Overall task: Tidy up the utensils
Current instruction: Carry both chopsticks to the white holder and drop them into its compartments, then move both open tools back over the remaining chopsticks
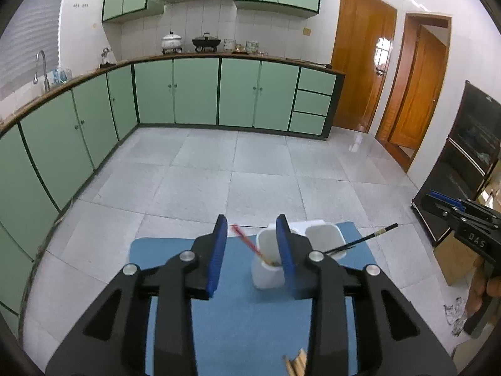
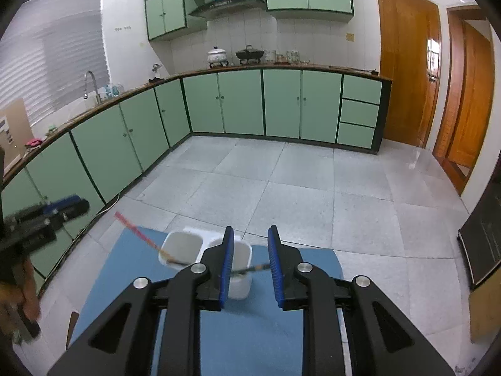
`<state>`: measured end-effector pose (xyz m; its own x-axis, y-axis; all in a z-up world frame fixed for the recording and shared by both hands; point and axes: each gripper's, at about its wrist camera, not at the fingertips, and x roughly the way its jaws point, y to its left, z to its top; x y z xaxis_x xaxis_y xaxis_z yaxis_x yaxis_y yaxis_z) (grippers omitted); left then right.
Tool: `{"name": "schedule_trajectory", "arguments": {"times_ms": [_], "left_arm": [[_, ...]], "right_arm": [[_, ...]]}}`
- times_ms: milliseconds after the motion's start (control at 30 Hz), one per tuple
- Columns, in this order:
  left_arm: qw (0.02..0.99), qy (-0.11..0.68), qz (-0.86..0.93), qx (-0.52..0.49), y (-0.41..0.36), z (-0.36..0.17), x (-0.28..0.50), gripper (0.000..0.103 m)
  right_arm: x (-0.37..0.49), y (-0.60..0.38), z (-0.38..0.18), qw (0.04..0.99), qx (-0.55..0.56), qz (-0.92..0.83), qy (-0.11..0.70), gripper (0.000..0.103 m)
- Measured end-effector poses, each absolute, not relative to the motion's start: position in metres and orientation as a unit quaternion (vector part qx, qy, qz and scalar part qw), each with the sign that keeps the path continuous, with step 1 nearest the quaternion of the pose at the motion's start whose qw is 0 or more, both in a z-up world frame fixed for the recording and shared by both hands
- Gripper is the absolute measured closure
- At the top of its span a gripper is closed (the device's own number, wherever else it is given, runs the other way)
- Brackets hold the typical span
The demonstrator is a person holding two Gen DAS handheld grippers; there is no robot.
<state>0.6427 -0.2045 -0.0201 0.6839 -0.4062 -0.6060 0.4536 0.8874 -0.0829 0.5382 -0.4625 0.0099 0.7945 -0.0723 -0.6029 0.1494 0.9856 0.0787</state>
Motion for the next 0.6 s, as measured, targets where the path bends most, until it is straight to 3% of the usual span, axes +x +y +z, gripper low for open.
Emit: {"name": "schedule_trajectory", "arguments": {"times_ms": [100, 233, 600], "left_arm": [[0.919, 0.311, -0.240, 0.030, -0.182, -0.017, 0.611, 0.058], [0.921, 0.300, -0.247, 0.037, -0.158, -0.031, 0.560, 0.052], [0.911, 0.326, -0.245, 0.056, -0.104, -0.163, 0.414, 0.026]], "right_arm": [[0.501, -0.457, 0.005, 0.949, 0.051, -0.050, 0.308, 0.078], [0.439, -0.439, -0.022, 0.952, 0.029, -0.036, 0.302, 0.075], [0.295, -0.358, -0.185, 0.932, 0.000, 0.016, 0.362, 0.075]]}}
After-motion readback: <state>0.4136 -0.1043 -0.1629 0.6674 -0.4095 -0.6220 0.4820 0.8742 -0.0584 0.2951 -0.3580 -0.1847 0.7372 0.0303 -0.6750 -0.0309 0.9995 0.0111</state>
